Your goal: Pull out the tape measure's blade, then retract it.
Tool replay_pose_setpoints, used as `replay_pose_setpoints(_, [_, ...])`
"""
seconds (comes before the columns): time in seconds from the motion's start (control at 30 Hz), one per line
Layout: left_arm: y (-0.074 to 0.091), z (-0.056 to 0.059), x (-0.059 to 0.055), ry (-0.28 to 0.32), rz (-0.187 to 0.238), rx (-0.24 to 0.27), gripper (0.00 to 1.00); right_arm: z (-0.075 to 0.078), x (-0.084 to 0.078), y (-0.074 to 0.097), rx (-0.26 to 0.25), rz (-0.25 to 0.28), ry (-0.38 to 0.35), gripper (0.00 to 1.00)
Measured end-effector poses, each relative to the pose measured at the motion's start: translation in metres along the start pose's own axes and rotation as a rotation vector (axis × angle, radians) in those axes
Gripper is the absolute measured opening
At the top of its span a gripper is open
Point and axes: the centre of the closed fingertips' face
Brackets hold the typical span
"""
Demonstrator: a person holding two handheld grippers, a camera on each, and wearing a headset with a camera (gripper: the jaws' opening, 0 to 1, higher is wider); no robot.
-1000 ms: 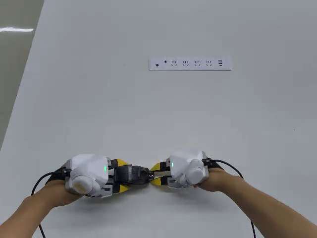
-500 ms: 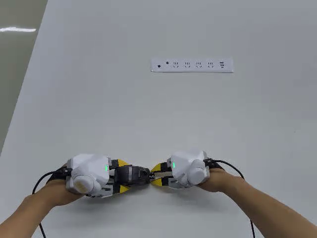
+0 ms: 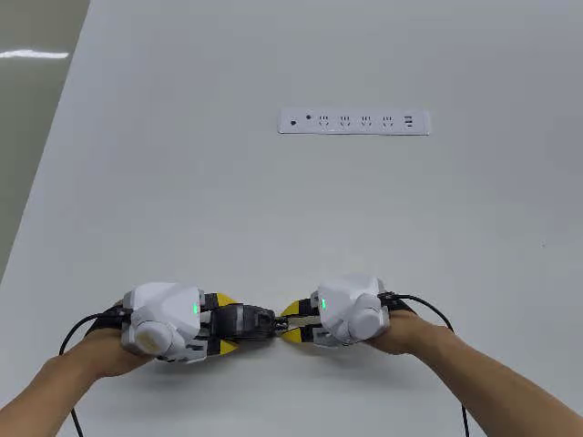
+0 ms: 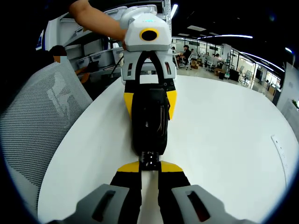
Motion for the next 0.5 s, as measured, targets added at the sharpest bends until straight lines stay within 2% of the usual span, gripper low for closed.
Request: replay_pose_setpoints(0.5, [0.0006,-0.0005,0.0005,0.003,0.0,0.003,0.3,0.0019,-0.0066,0.0084,-0.009,-0.008,0.015,0.1])
Point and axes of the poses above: the centre of the closed fingertips' face, and the gripper's own axes: y roughly backward along the fingers, z roughly to its right, x roughly out of its top, and after that the axes turned 12 degrees about -y, right-handed
